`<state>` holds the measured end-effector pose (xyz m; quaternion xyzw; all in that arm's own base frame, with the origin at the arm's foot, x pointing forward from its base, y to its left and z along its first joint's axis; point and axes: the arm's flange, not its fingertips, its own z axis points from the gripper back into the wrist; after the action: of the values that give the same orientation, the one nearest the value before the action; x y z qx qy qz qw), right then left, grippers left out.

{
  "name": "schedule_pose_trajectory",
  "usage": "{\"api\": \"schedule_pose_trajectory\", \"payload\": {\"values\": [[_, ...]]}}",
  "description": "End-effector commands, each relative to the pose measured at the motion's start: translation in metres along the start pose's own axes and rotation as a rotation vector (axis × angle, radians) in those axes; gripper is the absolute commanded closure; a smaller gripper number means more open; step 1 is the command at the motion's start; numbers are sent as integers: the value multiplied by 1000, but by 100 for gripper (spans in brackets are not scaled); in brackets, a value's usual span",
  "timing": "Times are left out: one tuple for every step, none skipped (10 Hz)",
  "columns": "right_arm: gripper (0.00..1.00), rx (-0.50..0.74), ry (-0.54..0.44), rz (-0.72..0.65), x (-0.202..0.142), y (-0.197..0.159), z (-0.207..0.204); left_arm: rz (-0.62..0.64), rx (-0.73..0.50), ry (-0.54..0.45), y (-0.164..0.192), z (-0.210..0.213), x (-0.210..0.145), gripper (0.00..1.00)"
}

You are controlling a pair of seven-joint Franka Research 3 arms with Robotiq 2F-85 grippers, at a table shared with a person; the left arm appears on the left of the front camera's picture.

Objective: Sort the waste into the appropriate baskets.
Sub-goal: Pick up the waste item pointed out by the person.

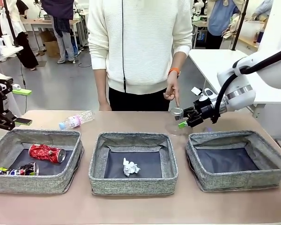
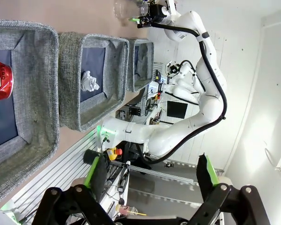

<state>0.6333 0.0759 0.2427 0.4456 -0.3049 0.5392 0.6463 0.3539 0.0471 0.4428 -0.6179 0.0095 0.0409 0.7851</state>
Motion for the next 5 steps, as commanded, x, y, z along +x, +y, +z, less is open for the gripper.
{"api": "schedule_pose_trajectory", "payload": {"values": [[0,-118,-38,-17,10,2,-8,-22,-12,3,-1,2,-2,0],[0,-154,-69,-7,12,5,-17,-22,-12,3,-1,2,-2,0],[0,-124,-91,-19,12,5,-21,-22,-12,3,-1,2,-2,0],[0,-87,-94,-18,11,5,-23,-22,-12,3,-1,2,-2,0],[0,-67,-100,-7,10,6,-22,-22,-12,3,-1,2,-2,0]]}}
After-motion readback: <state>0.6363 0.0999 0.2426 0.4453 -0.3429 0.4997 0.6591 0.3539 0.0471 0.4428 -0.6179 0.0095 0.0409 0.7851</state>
